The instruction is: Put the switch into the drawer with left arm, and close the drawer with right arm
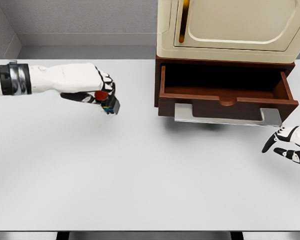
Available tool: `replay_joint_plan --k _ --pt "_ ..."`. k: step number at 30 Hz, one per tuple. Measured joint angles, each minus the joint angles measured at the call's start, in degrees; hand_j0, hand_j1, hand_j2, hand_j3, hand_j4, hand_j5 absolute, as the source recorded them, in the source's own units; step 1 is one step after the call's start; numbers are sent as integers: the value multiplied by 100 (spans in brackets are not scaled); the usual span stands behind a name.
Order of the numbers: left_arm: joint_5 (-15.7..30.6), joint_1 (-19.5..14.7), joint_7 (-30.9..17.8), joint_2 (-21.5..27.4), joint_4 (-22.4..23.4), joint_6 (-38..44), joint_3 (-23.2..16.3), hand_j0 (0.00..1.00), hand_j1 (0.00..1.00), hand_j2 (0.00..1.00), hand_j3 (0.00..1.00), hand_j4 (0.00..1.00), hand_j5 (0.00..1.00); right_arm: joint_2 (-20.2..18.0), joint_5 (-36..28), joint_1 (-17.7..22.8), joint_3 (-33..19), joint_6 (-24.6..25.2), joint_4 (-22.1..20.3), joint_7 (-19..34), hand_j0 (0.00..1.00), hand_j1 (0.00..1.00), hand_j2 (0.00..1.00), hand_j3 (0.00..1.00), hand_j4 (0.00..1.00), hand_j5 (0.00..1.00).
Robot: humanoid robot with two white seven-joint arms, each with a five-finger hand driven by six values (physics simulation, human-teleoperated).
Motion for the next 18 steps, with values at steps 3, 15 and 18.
replay_joint_plan --k 3,15,18 --pt "37 -334 -13 -321 19 3 -2 34 34 34 34 34 34 -5 0 9 -4 0 0 0 50 50 50 50 50 50" --pt "8 -1020 -62 -1599 445 -4 3 32 32 32 32 32 32 -1 -61 220 -177 0 -7 0 50 50 50 50 50 50" --pt "-58 -1108 -70 -2012 945 -3 -3 32 32 32 32 32 32 1 -67 237 -187 0 -8 0 50 50 50 50 50 50"
